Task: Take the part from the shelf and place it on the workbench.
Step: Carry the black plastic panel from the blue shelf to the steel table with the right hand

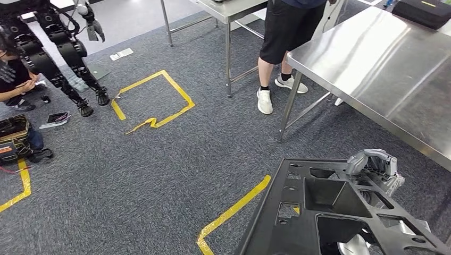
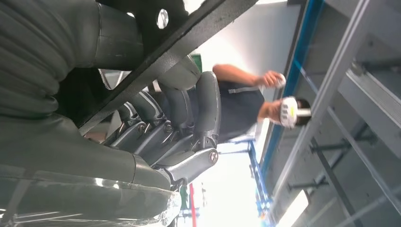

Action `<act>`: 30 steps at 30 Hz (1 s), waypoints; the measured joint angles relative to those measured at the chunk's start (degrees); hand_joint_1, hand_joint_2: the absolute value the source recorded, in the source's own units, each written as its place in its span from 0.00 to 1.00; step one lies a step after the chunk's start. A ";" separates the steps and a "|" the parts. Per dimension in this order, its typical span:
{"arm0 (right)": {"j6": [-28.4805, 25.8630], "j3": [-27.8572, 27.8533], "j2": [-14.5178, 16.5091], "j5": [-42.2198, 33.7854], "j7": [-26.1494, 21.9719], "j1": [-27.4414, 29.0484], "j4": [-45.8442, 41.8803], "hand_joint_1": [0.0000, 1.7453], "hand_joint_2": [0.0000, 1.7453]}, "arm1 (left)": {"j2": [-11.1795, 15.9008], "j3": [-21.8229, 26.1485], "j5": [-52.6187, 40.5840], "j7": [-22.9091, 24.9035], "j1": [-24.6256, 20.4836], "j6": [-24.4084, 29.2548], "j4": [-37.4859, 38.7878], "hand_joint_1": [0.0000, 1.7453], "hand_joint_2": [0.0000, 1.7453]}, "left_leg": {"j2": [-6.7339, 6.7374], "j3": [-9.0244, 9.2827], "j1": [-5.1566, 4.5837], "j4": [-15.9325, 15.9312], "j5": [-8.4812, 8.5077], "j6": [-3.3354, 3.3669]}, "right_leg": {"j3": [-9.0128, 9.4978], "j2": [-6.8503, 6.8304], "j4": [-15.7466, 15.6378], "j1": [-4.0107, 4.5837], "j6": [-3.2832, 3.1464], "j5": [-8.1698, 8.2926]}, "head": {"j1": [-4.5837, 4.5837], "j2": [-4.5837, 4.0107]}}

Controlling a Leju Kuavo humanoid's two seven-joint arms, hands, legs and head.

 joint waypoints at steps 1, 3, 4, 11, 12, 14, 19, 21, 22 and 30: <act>0.14 0.00 -0.01 -0.09 0.03 -0.17 0.08 1.00 1.00 | -0.04 0.01 0.05 -0.09 0.05 -0.02 0.00 0.00 1.00 | -1.10 -2.12 0.04 4.19 -1.89 -0.07 | -0.17 0.65 0.02 0.03 -0.25 0.09 | -0.05 0.00; 0.42 -0.01 -0.06 -0.39 0.08 -0.35 0.35 1.00 1.00 | -0.09 0.02 0.13 -0.17 0.15 -0.05 0.00 0.00 1.00 | -1.86 -4.70 0.11 8.82 -2.78 -0.08 | -0.36 2.13 0.08 0.10 -0.35 0.21 | -0.07 0.00; 0.55 -0.01 -0.09 -0.52 0.09 -0.48 0.56 1.00 1.00 | -0.10 0.02 0.13 -0.18 0.17 -0.07 0.00 0.00 1.00 | -2.00 -4.35 0.21 7.81 -1.41 -0.04 | -0.34 2.89 0.12 0.09 -0.30 0.23 | -0.08 0.00; 0.88 0.12 -0.25 -0.72 0.13 -2.58 1.71 1.00 1.00 | 0.01 0.04 0.13 -0.19 0.05 -0.11 0.00 0.00 1.00 | -5.69 2.22 0.70 -7.08 5.45 0.70 | -1.70 7.54 0.48 0.16 1.69 0.94 | -0.07 0.00; 0.88 0.11 -0.35 -0.73 0.14 -2.61 1.81 1.00 1.00 | 0.02 0.04 0.13 -0.20 0.02 -0.11 0.00 0.00 1.00 | -5.02 2.24 0.63 -7.29 5.68 1.20 | -2.10 7.04 0.73 0.11 1.98 0.89 | -0.09 0.00; 0.87 0.13 -0.59 -0.74 0.14 -2.90 2.02 1.00 1.00 | 0.03 0.04 0.13 -0.24 -0.03 -0.12 0.00 0.00 1.00 | -3.49 2.23 0.61 -7.75 6.12 2.17 | -4.10 4.20 4.21 0.34 1.91 -0.93 | 0.24 0.00; 0.74 0.15 -0.88 -0.80 0.16 -3.13 2.72 1.00 1.00 | 0.02 0.09 0.18 -0.07 0.02 0.07 0.00 0.00 1.00 | 0.56 1.88 0.21 -7.75 6.16 2.70 | -9.35 1.14 16.86 0.46 2.13 -5.96 | 0.64 -0.01; 0.70 0.16 -1.02 -0.82 0.16 -3.13 2.85 1.00 1.00 | -0.17 0.13 0.27 0.01 -0.10 0.24 0.00 0.00 1.00 | 1.91 2.05 0.15 -7.73 6.04 2.52 | -4.74 -0.46 9.09 0.49 3.01 -3.38 | 0.67 0.00; 0.70 0.16 -1.06 -0.84 0.16 -3.18 2.86 1.00 1.00 | -0.30 0.14 0.30 0.01 -0.16 0.28 -0.01 0.00 1.00 | 2.47 2.17 -0.01 -7.70 5.91 2.31 | -2.29 -1.75 4.92 0.67 3.10 -2.20 | 0.67 -0.01; 0.77 0.16 -1.25 -0.89 0.16 -3.23 2.82 1.00 1.00 | -0.74 0.32 0.41 0.03 -0.47 0.31 -0.02 0.00 1.00 | 0.05 0.41 0.14 -1.81 1.39 0.07 | 0.11 0.30 0.09 0.07 0.15 -0.32 | 0.23 0.00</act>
